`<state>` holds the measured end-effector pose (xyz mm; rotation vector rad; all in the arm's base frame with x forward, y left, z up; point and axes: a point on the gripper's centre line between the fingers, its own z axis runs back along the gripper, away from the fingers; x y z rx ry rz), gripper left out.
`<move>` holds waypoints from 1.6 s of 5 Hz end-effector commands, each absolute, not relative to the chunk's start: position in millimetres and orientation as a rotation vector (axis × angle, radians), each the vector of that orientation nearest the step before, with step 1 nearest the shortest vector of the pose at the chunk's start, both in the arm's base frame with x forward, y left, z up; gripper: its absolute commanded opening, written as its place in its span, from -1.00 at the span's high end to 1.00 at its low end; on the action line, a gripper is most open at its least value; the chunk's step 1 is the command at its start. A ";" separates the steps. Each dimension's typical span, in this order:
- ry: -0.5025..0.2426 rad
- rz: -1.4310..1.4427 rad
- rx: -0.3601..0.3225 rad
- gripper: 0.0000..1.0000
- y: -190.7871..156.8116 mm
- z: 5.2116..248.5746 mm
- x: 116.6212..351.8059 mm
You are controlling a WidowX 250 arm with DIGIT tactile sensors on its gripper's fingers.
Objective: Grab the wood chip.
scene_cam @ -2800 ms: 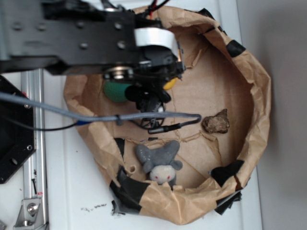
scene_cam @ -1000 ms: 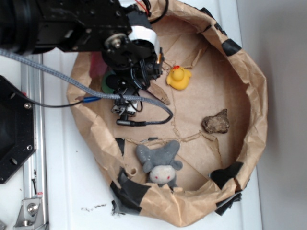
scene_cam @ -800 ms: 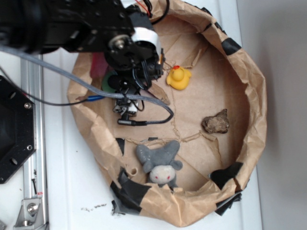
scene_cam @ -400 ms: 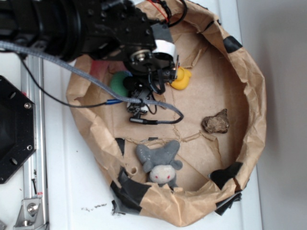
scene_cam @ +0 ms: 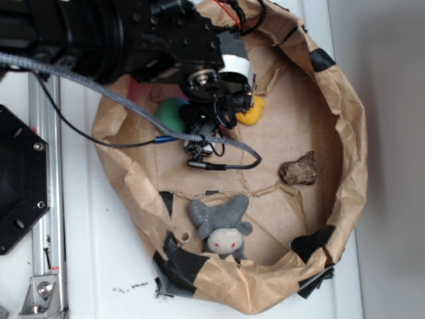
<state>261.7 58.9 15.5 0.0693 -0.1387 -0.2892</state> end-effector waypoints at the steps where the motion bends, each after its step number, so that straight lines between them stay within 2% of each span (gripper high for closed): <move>1: -0.135 -0.268 0.072 1.00 61.6 -4.6 258.8; 2: -0.137 -0.225 0.042 1.00 63.6 -2.6 257.6; 3: -0.168 -0.257 0.102 1.00 62.5 13.2 263.2; 4: -0.247 -0.173 0.011 1.00 54.0 28.8 264.3; 6: -0.248 -0.183 0.056 1.00 53.8 42.7 264.4; 7: -0.357 -0.002 0.076 1.00 40.1 93.0 266.6; 8: -0.403 0.186 0.006 1.00 21.3 144.6 277.8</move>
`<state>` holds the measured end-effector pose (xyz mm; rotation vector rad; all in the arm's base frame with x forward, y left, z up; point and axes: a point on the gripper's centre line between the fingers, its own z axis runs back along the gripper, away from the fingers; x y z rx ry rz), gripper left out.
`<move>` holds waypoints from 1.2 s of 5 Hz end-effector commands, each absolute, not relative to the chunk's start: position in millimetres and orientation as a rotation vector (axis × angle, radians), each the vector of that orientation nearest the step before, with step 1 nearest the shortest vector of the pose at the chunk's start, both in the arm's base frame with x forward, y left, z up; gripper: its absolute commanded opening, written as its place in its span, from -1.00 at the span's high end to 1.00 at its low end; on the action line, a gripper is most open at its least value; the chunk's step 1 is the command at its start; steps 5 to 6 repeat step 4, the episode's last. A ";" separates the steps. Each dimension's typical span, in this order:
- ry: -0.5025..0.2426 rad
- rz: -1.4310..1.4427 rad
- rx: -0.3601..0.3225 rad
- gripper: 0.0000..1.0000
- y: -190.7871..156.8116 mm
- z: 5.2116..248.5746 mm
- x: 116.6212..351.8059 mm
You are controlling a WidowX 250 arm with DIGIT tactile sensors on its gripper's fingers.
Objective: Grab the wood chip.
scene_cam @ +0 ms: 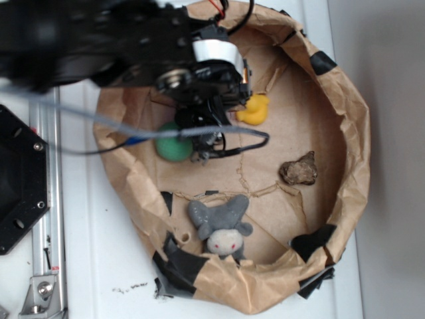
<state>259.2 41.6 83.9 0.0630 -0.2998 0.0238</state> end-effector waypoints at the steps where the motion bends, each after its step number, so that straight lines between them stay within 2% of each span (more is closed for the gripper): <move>1: -0.325 0.379 -0.001 1.00 21.6 186.5 276.3; 2: -0.299 0.407 0.009 1.00 22.4 184.8 276.5; 6: -0.295 0.414 0.016 1.00 21.2 182.7 278.2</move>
